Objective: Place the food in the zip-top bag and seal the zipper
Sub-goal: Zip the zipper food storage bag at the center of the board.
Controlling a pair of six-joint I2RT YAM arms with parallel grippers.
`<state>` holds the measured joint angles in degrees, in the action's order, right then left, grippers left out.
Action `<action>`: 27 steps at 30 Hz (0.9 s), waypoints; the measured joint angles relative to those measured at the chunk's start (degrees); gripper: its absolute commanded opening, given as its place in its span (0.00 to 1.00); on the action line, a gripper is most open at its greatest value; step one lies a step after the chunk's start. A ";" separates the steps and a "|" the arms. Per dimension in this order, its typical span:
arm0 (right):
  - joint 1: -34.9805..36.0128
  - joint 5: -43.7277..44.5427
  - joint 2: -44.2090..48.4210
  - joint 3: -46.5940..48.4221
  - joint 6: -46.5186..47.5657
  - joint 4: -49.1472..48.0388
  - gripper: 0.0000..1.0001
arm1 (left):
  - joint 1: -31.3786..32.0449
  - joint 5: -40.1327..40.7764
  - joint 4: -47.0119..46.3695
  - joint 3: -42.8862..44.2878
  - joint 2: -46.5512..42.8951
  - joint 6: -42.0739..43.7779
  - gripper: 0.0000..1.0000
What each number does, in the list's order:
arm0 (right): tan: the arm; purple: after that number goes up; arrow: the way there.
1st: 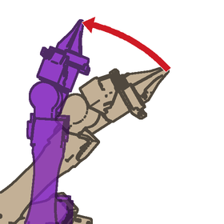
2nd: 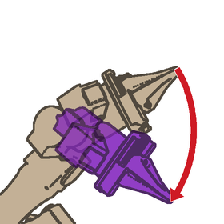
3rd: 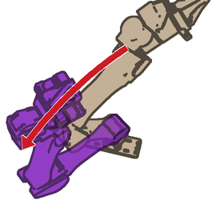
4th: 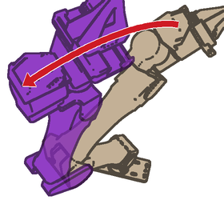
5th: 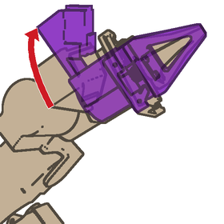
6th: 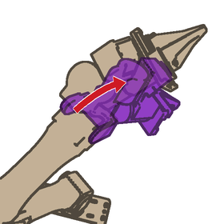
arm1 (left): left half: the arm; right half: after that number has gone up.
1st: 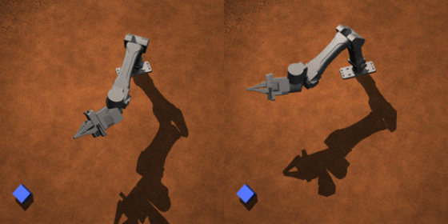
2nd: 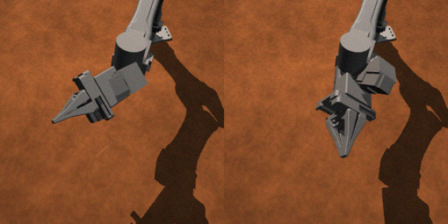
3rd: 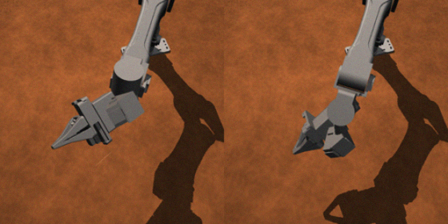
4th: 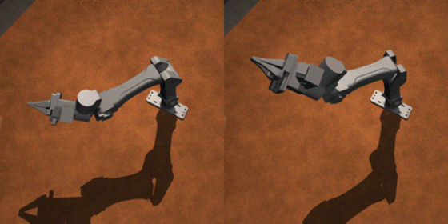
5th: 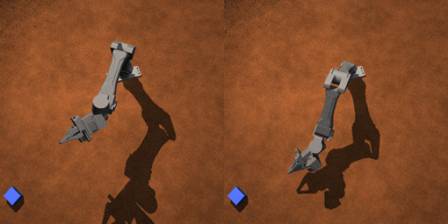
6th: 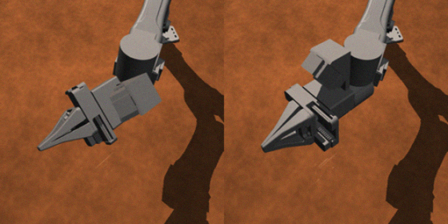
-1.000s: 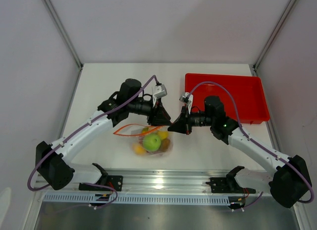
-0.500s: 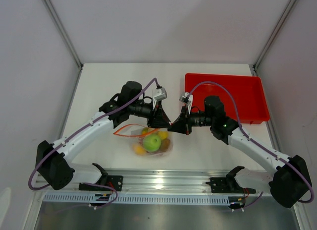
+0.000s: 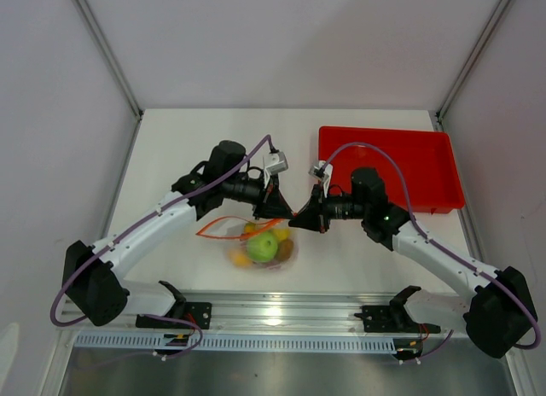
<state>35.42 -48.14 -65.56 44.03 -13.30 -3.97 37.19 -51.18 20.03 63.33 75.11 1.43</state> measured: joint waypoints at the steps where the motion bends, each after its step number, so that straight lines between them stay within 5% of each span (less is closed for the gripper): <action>1: 0.07 0.42 0.07 -0.28 -0.26 -0.28 0.00 | 0.00 0.39 0.31 0.00 -0.02 0.00 0.01; 16: 0.07 3.04 1.40 -2.60 -2.99 -4.13 0.00 | 0.00 4.42 7.41 0.11 -4.04 0.37 0.01; 18: -0.28 1.77 1.18 -2.47 -2.60 -3.89 0.09 | 0.00 4.48 8.02 0.11 -5.07 0.52 0.01; 19: -0.39 0.81 0.79 -2.14 -2.16 -3.10 0.23 | 0.00 4.48 8.17 0.11 -5.33 0.52 0.00; 20: -0.35 0.11 0.33 -1.64 -1.62 -2.38 0.28 | 0.00 4.46 8.37 0.11 -5.53 0.52 0.01; 27: 2.58 -1.25 -3.48 4.79 6.58 7.17 0.39 | 0.00 4.26 8.90 0.11 -5.55 0.52 0.01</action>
<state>38.00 -49.39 -69.04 48.82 -6.72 3.20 37.19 -46.92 28.93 63.44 69.56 1.96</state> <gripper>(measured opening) 0.357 0.036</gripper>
